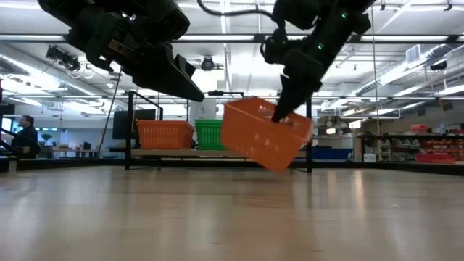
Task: Stack baskets on shelf by color
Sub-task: Stack the orange bin on top of the stacked orange bin on the shelf
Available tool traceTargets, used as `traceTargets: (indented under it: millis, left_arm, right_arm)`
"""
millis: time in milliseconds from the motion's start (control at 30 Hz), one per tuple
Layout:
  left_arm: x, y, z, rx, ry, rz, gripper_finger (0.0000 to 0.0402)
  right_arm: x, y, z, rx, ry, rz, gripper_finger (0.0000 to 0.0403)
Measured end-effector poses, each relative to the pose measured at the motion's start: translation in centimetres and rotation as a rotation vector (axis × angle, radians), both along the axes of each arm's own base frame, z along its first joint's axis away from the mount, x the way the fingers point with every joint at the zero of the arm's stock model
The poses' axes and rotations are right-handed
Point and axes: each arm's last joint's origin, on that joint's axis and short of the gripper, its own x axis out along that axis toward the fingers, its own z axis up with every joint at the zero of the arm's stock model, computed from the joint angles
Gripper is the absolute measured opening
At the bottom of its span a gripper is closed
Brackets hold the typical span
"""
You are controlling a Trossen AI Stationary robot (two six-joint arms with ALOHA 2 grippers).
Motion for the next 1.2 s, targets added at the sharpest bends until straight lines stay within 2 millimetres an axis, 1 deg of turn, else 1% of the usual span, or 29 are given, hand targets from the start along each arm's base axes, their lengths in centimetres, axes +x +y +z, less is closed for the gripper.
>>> traceTargets:
  millis: [167, 433, 733, 800, 933, 1000, 1067, 1200]
  left_arm:
    - [0.0, 0.0, 0.0, -0.006, 0.005, 0.004, 0.0026]
    - [-0.1, -0.2, -0.1, 0.018, 0.007, 0.016, 0.0012]
    - [-0.2, -0.2, -0.3, 0.019, 0.034, 0.021, 0.0029]
    - [-0.2, -0.2, -0.3, 0.022, 0.034, 0.022, 0.0032]
    - [-0.2, -0.1, -0.3, 0.038, 0.029, 0.038, 0.003]
    - [-0.2, 0.0, -0.2, 0.059, 0.022, 0.053, 0.0028]
    - [-0.2, -0.1, 0.0, 0.087, 0.001, 0.066, 0.0029]
    - [-0.6, -0.7, 1.6, 0.184, -0.085, 0.089, 0.0039]
  right_arm:
    - [0.4, -0.1, 0.9, -0.033, -0.015, 0.012, 0.001]
    - [0.4, -0.1, 1.0, -0.033, -0.017, 0.011, 0.001]
    - [0.5, -0.4, 1.0, -0.042, -0.022, 0.012, 0.001]
    - [0.5, -0.6, 1.4, -0.061, -0.029, 0.017, 0.001]
    - [1.1, -0.9, 3.1, -0.148, -0.067, -0.022, 0.001]
    - [1.2, -1.1, 3.6, -0.142, -0.071, -0.027, 0.001]
    - [1.2, -1.5, 3.6, -0.103, -0.071, -0.036, 0.001]
    - [0.4, -2.6, 3.0, -0.059, 0.013, -0.084, 0.001]
